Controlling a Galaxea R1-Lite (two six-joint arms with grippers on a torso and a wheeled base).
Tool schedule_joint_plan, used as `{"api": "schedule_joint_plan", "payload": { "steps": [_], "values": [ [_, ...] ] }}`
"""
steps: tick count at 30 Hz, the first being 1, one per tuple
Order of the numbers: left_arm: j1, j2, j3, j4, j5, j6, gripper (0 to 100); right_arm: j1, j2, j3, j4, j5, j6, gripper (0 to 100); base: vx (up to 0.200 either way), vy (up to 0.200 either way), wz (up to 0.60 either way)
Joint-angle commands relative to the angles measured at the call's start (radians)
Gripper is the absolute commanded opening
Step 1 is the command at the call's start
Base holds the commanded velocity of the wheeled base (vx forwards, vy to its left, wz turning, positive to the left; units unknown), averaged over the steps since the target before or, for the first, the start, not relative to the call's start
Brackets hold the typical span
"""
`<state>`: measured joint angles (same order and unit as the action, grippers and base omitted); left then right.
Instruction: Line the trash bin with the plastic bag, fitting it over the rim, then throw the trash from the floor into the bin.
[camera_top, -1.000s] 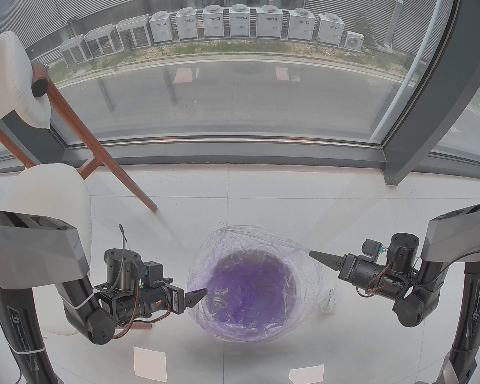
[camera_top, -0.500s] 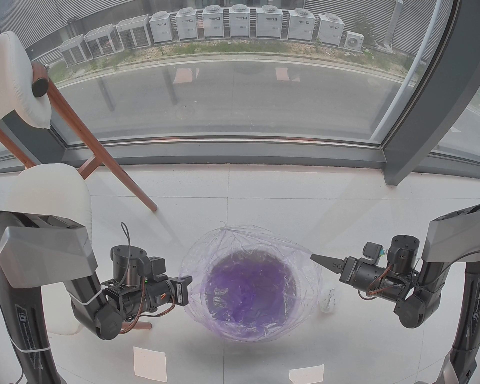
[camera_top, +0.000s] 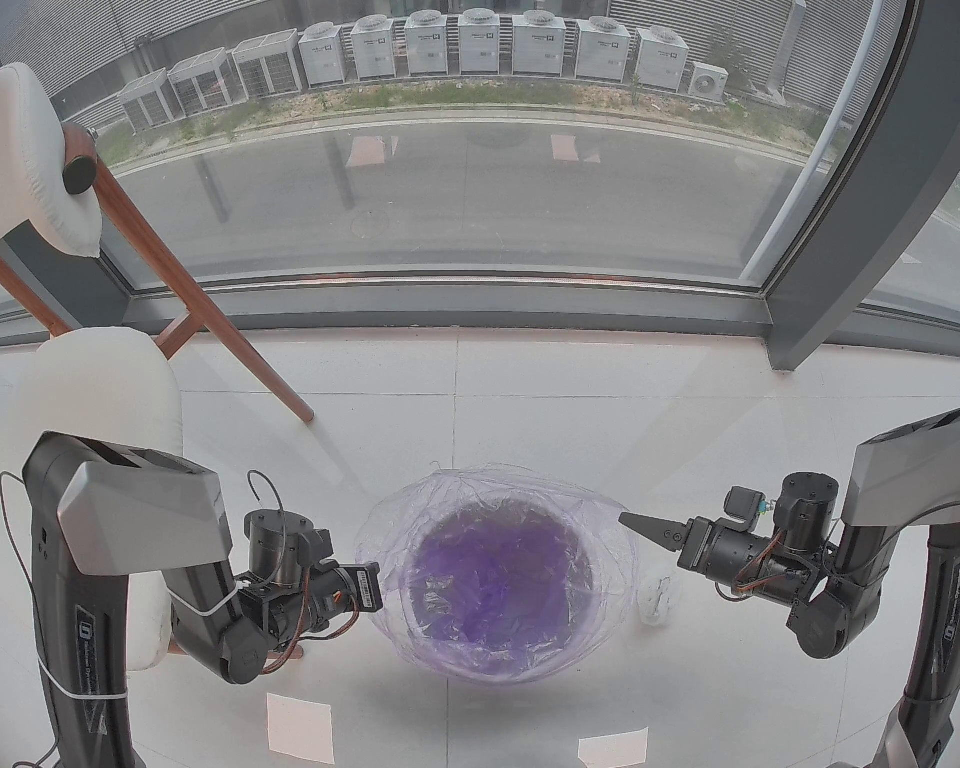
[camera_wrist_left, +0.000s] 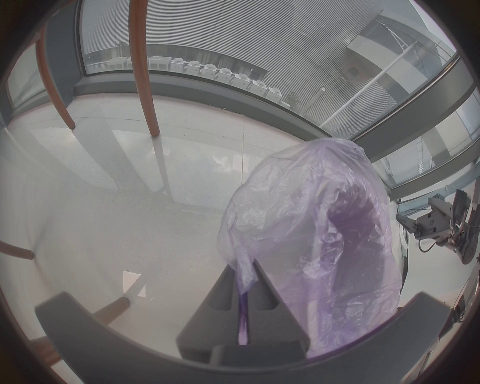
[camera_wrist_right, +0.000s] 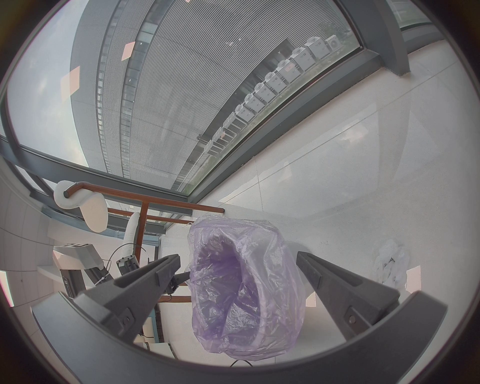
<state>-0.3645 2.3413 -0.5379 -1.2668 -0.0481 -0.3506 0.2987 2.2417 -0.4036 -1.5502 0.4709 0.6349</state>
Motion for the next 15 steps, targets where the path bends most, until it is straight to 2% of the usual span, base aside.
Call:
{"api": "schedule_joint_plan", "payload": {
  "steps": [1, 5, 11, 15],
  "values": [
    [-0.021, 0.055, -0.01, -0.013, 0.001, 0.001, 0, 0.0, 0.007, 0.002, -0.014, 0.002, -0.001, 100, 0.0, 0.0, 0.0],
    [-0.025, 0.104, -0.034, -0.039, 0.013, 0.01, 0, -0.001, 0.006, 0.003, -0.014, 0.002, -0.001, 100, 0.0, 0.0, 0.0],
    [-0.016, 0.122, -0.054, -0.043, 0.079, 0.027, 0, -0.001, 0.006, 0.003, -0.014, 0.002, 0.0, 100, 0.0, 0.0, 0.0],
    [-0.017, 0.122, -0.054, -0.045, 0.08, 0.033, 0, -0.001, 0.009, -0.001, -0.014, 0.002, -0.001, 100, 0.0, 0.0, 0.0]
  ]
}}
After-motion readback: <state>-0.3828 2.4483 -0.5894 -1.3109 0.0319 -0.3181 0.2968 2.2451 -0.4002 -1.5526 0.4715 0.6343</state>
